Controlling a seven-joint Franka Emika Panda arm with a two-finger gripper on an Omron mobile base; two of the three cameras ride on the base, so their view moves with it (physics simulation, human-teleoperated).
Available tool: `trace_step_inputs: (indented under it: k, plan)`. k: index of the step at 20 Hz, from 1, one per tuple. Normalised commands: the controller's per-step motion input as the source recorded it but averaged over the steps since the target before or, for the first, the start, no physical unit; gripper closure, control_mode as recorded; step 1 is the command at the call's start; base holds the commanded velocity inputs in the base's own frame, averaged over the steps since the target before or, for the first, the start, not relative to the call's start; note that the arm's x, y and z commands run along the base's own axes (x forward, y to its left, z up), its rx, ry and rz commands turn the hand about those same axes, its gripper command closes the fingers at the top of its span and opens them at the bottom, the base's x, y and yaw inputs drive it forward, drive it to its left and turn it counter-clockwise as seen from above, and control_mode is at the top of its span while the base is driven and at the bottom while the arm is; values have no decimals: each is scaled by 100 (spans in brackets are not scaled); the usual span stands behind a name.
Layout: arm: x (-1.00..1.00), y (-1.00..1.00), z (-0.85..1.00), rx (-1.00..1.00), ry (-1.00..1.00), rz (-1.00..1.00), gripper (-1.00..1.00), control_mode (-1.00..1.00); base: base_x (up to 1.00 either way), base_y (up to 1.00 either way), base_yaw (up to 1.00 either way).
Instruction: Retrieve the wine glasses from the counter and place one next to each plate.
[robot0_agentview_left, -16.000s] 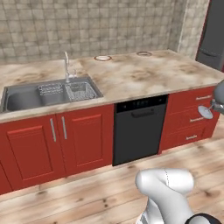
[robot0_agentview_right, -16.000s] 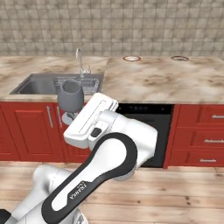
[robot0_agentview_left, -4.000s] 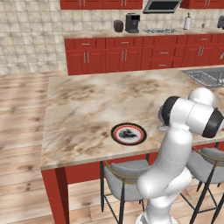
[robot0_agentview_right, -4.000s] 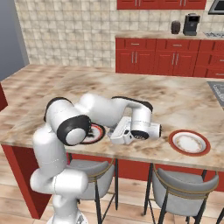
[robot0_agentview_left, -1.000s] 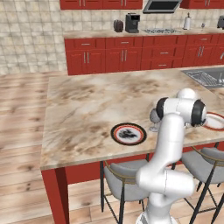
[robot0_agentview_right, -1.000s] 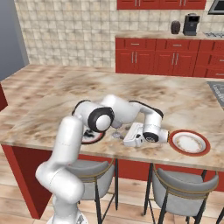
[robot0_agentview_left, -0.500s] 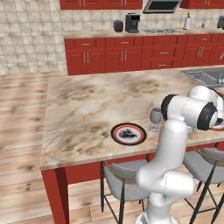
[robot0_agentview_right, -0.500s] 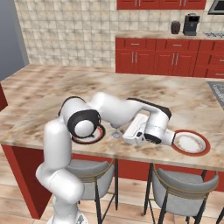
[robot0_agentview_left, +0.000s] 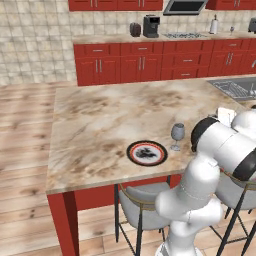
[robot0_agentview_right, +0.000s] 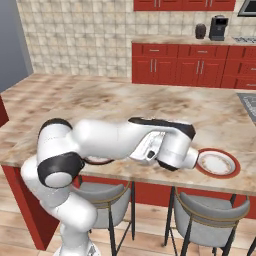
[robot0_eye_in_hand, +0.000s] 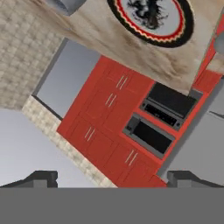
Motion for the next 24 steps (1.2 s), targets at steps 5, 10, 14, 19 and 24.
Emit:
trace_step_inputs:
  k: [5, 10, 14, 19, 24]
  plan:
    - [-70, 54, 100, -1, -28, 0, -100, -100, 0, 0, 0]
    - [-89, 26, 98, -1, -32, 0, -100, -100, 0, 0, 0]
    - [-99, 33, 71, 0, -27, 0, -100, -100, 0, 0, 0]
    - [-88, 44, 23, 0, -24, 0, -100, -100, 0, 0, 0]
    - [-77, 23, 1, 0, -16, -3, -100, -100, 0, 0, 0]
